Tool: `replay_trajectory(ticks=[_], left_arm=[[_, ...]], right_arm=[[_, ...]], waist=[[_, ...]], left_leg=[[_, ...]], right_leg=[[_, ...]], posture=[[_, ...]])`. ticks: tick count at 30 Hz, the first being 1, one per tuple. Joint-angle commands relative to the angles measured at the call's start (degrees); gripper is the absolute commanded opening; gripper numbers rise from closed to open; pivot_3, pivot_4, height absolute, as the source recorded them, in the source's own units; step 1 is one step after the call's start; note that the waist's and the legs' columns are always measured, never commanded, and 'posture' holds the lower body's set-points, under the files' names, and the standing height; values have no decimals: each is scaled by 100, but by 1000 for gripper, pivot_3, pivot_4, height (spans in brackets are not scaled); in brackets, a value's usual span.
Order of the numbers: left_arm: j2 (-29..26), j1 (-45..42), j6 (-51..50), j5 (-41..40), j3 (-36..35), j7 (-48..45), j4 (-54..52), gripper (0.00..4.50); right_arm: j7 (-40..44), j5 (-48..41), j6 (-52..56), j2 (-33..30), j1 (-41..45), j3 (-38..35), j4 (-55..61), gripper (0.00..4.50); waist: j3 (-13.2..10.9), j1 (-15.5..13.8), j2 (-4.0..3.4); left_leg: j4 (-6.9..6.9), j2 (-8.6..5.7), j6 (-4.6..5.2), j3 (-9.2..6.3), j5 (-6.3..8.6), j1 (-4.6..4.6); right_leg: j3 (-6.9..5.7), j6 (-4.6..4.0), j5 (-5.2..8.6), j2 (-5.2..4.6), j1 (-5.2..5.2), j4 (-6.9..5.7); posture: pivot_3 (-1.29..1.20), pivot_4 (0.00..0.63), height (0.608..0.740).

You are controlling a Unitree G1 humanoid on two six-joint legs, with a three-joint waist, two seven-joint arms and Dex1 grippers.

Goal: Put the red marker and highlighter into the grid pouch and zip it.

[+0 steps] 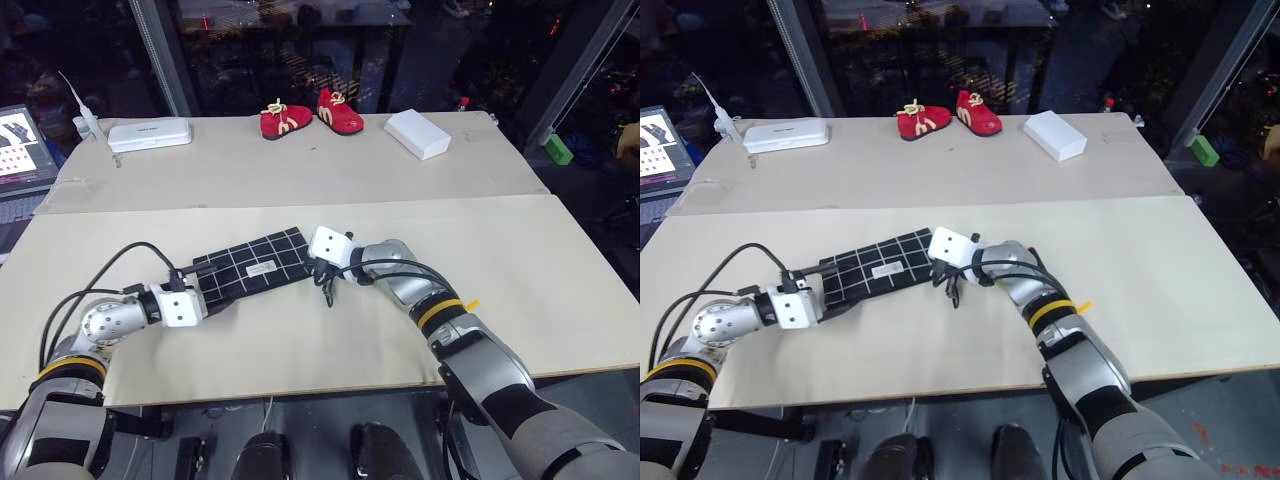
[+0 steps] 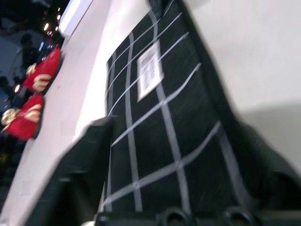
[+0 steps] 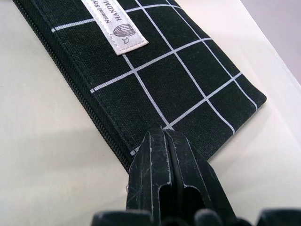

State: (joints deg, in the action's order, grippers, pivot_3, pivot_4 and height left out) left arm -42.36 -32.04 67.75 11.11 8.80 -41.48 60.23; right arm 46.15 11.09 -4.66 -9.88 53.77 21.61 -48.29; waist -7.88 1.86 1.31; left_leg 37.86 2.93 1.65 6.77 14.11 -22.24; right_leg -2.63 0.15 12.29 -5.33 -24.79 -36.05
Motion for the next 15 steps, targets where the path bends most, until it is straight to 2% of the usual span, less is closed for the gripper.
replay_trajectory(ticks=[1,5,6,12,15], left_arm=[[-9,-110,89,4,33,40,121,1693],[12,-133,80,-105,54,-83,211,192],[12,-133,86,-117,52,-94,221,83],[51,-132,29,-226,45,-182,228,83],[95,-86,-146,-415,39,-421,189,0]], right_arm=[[16,93,85,-101,8,-35,-81,0],[22,92,84,-138,-19,-42,-57,0],[16,93,80,-144,-24,-42,-60,0],[95,-18,172,-125,-20,-119,-32,0],[301,-498,749,-29,28,-499,148,824]], waist=[[0,-2,0],[1,-11,-1],[1,-11,-2],[1,-9,-2],[1,-13,-2]], left_leg=[[0,0,0,0,0,0],[0,0,0,-1,0,2],[0,0,0,-1,0,2],[0,0,1,0,0,1],[0,0,1,-1,0,0]], right_leg=[[0,0,0,0,0,0],[0,0,0,-5,1,0],[0,1,0,-6,1,0],[0,1,0,-5,1,1],[0,1,0,-5,1,1]], posture=[[0,150,740],[0,150,740],[0,150,740],[0,150,740],[0,150,740]])
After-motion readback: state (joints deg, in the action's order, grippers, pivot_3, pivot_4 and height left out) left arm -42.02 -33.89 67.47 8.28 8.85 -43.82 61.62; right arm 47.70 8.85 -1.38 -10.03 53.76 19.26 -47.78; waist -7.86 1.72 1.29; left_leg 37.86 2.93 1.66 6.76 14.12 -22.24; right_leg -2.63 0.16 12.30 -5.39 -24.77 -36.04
